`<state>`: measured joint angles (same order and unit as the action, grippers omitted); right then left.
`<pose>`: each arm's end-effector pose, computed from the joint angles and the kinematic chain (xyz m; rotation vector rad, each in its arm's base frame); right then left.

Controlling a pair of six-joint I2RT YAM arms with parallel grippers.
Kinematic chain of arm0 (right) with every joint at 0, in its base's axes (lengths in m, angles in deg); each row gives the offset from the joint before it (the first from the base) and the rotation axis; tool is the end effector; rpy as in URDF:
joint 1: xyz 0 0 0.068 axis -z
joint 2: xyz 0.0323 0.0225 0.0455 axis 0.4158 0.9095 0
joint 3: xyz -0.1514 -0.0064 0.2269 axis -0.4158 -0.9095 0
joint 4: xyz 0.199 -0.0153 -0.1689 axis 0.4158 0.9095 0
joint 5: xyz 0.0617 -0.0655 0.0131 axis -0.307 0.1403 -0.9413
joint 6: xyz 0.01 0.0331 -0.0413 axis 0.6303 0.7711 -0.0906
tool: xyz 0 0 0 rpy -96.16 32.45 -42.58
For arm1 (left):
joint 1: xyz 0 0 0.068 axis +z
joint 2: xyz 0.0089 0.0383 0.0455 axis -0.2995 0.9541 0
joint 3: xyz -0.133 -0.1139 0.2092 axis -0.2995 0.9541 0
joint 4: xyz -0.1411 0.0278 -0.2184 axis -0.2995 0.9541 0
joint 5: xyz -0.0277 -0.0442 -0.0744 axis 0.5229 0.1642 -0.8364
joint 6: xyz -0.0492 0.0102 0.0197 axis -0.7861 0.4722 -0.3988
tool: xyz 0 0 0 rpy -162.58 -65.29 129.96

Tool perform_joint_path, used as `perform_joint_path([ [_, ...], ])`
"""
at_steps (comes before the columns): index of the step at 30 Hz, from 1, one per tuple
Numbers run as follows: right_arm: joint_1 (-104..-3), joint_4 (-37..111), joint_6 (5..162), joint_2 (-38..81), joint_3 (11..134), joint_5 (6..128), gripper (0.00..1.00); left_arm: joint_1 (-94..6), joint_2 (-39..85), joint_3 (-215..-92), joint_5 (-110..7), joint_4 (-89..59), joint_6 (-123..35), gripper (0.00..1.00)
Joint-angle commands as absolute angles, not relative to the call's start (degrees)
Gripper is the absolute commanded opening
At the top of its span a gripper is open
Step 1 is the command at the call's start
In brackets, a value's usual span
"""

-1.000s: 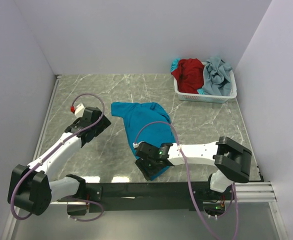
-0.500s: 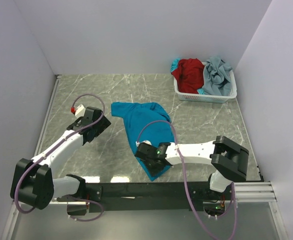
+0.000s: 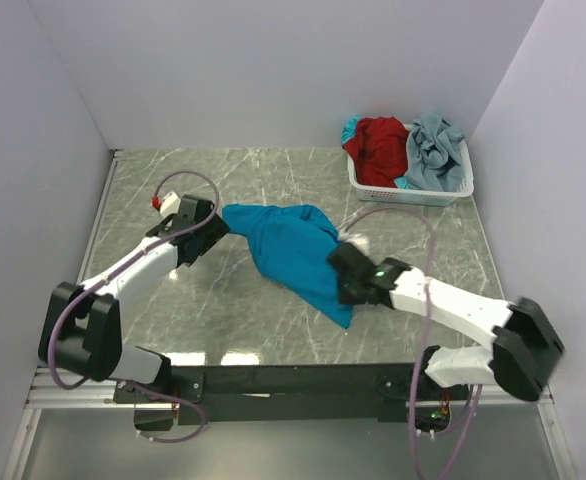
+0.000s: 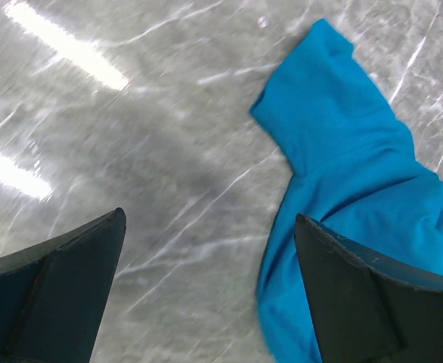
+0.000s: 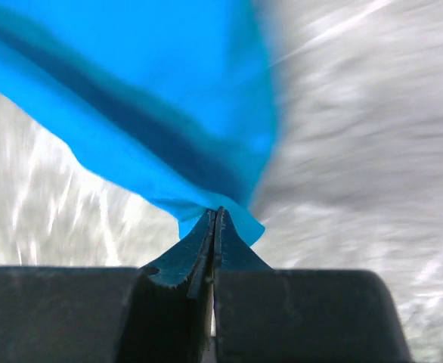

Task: Fold and stack the t-shirts
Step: Flatten the tshirt out

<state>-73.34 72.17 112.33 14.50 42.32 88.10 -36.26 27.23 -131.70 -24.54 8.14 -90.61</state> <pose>0.1632 0.1736 0.2074 -0.2246 2.6359 0.1754 0.2726 -0.0809 0.2224 -0.9486 2.2060 -0.2299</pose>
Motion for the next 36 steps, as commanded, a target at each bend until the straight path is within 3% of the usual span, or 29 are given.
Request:
perform_joint_path([
  [1,-65.63,69.13,111.43,7.3,39.11,93.76,0.0,-35.71,31.41,-136.56,-24.67,5.75,-88.13,0.99],
  [6,-55.27,68.68,109.24,3.0,37.53,94.2,0.0,-34.57,39.75,-142.61,-26.43,6.19,-85.05,0.99],
  [15,-49.18,65.17,105.72,0.44,35.59,90.26,0.0,-34.3,50.93,-151.15,-31.44,5.23,-82.58,0.98],
  [23,-48.39,63.15,104.23,1.93,35.68,88.23,0.0,-34.3,56.64,-152.91,-34.25,4.09,-81.53,0.75],
  [28,-47.77,62.35,103.96,2.55,35.59,87.79,0.0,-36.41,60.68,-155.02,-34.08,5.14,-79.95,0.69],
  [33,-47.51,61.56,103.35,2.29,35.5,87.61,0.0,-37.47,64.64,-157.92,-32.94,8.21,-80.82,0.46],
  [34,-47.51,61.39,103.26,2.11,35.59,87.44,0.0,-37.38,64.82,-158.1,-32.59,8.48,-81.0,0.36],
  [35,-47.51,61.3,102.91,1.94,35.5,87.44,0.0,-37.38,64.91,-158.45,-32.24,8.83,-81.26,0.11],
  [36,-47.51,61.21,102.82,1.5,35.5,87.79,0.0,-37.47,64.47,-158.45,-31.63,9.09,-81.7,0.01],
])
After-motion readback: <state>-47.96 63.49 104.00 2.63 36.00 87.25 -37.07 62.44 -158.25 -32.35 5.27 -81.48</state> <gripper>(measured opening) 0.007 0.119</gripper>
